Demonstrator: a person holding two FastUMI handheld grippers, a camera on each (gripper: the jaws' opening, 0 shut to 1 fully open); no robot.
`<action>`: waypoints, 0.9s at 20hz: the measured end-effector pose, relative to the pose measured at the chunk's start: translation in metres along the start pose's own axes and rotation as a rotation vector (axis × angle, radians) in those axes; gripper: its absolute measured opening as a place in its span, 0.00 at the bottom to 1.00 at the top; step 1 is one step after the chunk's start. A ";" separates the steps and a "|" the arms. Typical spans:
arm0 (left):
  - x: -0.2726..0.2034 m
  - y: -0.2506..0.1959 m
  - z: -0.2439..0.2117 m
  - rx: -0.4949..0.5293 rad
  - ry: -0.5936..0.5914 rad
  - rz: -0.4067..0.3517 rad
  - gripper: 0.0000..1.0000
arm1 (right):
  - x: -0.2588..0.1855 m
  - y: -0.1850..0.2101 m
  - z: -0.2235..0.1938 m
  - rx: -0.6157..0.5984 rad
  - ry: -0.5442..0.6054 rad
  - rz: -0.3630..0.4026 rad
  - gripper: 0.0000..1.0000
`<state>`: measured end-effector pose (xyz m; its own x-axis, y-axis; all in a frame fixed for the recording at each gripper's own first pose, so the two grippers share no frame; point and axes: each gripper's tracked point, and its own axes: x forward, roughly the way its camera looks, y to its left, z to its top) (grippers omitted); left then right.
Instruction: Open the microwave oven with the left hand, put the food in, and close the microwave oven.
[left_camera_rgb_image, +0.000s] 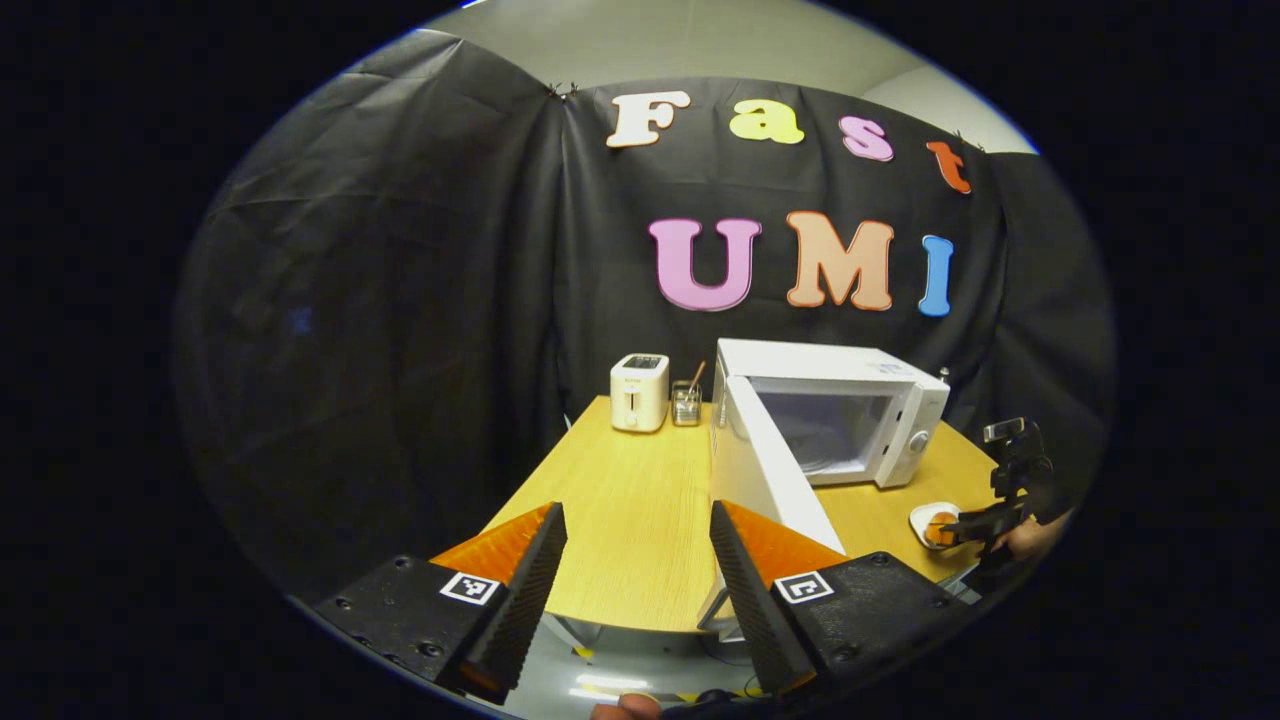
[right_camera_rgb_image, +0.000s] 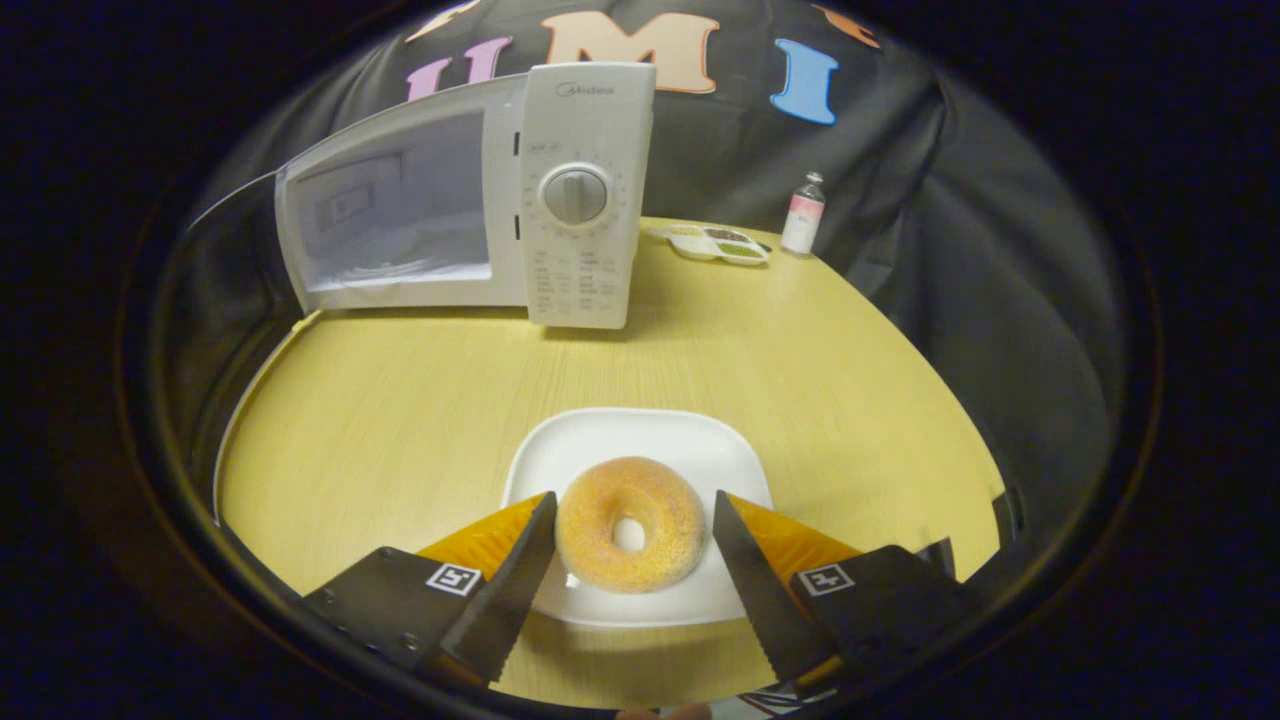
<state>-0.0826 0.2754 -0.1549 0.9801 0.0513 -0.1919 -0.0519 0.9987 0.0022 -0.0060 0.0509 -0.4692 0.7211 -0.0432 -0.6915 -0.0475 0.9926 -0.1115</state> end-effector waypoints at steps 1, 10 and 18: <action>0.002 -0.001 0.010 0.002 -0.029 0.005 0.86 | 0.000 0.002 -0.001 0.001 0.008 0.006 0.98; 0.023 -0.014 0.030 -0.045 -0.086 -0.012 0.94 | -0.003 0.003 0.001 0.017 0.017 0.009 0.74; 0.028 -0.048 0.081 -0.008 -0.275 -0.075 0.95 | -0.006 0.011 0.014 0.107 0.001 0.050 0.70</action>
<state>-0.0371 0.2294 -0.0806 0.9964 -0.0211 0.0820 0.0220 0.9997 -0.0104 -0.0013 0.0638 -0.4560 0.7190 0.0067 -0.6950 -0.0094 1.0000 -0.0001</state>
